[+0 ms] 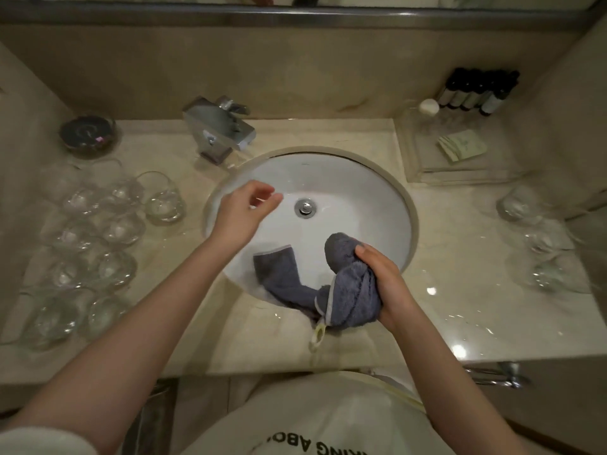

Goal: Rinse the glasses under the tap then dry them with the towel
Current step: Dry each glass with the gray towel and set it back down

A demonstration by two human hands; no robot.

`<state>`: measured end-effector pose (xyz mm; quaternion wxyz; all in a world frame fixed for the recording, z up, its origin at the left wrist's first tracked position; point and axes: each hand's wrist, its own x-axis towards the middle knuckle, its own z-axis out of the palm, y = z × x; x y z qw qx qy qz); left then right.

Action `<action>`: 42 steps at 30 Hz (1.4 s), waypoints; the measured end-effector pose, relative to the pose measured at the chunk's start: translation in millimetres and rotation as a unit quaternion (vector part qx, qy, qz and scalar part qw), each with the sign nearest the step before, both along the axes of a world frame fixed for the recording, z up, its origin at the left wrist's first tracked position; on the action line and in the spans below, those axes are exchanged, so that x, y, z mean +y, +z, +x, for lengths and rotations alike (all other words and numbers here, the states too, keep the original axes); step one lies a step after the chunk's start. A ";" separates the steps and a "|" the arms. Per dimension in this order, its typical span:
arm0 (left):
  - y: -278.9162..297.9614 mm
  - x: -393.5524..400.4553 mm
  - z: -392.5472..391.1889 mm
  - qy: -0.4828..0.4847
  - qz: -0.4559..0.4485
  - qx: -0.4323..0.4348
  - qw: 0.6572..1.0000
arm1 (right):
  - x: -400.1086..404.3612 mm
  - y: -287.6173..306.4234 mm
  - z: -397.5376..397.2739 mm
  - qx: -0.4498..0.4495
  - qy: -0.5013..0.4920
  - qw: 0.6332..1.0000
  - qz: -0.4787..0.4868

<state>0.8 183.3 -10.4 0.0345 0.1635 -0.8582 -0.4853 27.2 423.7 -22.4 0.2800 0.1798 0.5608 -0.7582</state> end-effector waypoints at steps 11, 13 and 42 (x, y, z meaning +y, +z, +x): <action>-21.0 211.2 -52.1 -0.194 0.101 -0.089 0.972 | 155.5 -5.8 16.3 0.043 -0.125 0.991 0.004; -23.4 248.1 -58.9 -0.222 0.105 -0.099 0.964 | 181.7 -5.8 20.3 0.047 -0.149 0.988 0.003; -34.6 474.4 -74.6 -0.331 -0.013 -0.054 0.942 | 308.3 -24.2 40.9 0.015 -0.194 0.981 0.001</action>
